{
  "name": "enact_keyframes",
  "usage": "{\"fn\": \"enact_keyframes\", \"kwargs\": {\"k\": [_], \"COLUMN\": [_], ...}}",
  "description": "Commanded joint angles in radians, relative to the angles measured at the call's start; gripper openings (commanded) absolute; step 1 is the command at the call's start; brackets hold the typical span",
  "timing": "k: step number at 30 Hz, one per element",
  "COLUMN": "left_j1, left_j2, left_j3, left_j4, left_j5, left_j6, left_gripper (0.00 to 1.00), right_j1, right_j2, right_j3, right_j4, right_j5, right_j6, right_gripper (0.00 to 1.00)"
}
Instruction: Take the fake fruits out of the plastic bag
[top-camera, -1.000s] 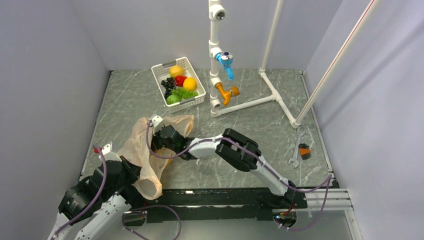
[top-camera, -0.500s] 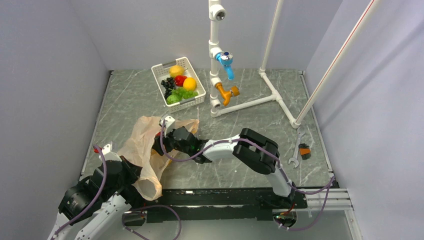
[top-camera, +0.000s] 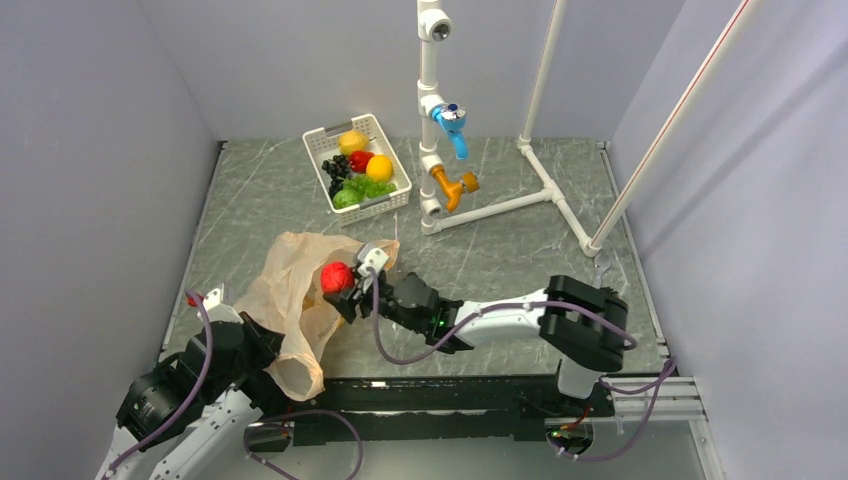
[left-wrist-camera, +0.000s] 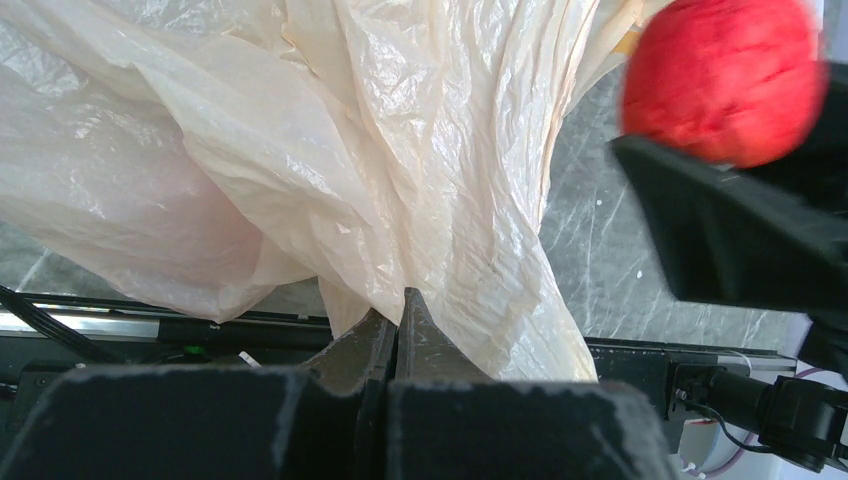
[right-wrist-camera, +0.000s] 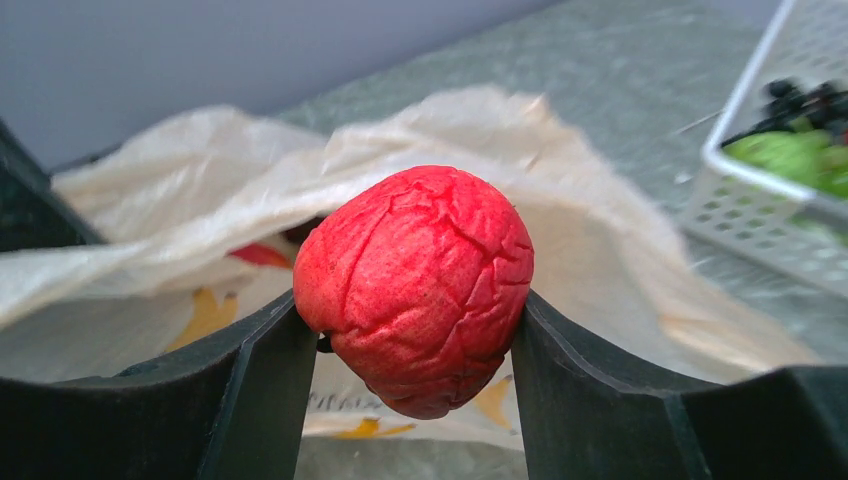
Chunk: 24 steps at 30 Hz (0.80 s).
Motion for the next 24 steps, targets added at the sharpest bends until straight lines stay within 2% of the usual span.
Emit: {"fn": "enact_keyframes", "kwargs": {"k": [1,6,13,16,24], "left_j1": [0.004,0.007,0.008,0.007,0.009], "left_j2": [0.002,0.005,0.001,-0.003,0.023], "left_j3": [-0.002,0.000,0.000,-0.005,-0.002], "left_j4": [0.025,0.018,0.022,0.031,0.029], "left_j5": [0.008,0.005,0.009,0.013,0.013], "left_j6": [0.018,0.016,0.022,0.028,0.029], "left_gripper": [0.00,0.00,0.00,0.00,0.00], "right_j1": [-0.012,-0.012,-0.023,-0.076,-0.209], "right_j2": [-0.119,-0.139,0.003,0.074,0.282], "right_j3": [-0.017,0.048,0.280,0.415,0.736], "right_j4": [0.122,0.057,-0.106,-0.249,-0.493], "right_j5": [0.153,0.216,0.381,0.331,0.186], "right_j6": [-0.069,-0.141,-0.291,-0.278,-0.194], "right_gripper": [0.00,0.00,0.00,0.00,0.00]}}
